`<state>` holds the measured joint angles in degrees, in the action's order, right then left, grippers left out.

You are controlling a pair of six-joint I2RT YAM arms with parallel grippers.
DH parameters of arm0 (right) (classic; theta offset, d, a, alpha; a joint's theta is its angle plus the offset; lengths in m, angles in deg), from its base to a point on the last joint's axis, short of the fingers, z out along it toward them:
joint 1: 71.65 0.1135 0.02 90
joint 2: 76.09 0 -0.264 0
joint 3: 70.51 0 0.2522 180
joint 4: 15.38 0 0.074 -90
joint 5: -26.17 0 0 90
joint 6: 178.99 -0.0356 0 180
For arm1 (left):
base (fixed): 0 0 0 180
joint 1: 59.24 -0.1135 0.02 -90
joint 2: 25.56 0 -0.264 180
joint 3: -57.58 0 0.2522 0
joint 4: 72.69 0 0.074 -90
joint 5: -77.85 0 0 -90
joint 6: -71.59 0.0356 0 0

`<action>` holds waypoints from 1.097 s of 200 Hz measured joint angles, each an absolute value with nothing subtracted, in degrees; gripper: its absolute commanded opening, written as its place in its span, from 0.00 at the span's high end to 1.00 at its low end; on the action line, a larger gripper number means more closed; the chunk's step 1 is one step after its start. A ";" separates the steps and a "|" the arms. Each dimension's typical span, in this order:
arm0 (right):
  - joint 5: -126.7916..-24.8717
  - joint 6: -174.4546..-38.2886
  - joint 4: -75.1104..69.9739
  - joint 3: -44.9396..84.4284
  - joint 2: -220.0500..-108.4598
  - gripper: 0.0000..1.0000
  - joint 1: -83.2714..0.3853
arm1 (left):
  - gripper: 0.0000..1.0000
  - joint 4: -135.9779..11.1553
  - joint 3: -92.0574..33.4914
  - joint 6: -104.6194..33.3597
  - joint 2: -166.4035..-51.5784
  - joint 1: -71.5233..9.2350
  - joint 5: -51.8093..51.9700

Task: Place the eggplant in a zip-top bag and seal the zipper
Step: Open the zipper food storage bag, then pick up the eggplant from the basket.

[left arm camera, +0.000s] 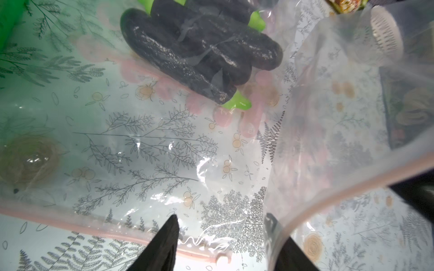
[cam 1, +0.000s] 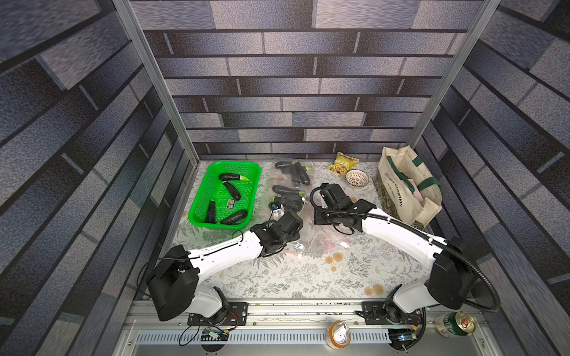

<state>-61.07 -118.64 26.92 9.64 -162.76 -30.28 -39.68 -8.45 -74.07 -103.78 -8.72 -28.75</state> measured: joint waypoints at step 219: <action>-66.95 -120.52 22.96 8.99 -164.38 1.00 -29.52 | 0.31 -28.69 -26.74 -49.96 -120.52 -65.40 -10.52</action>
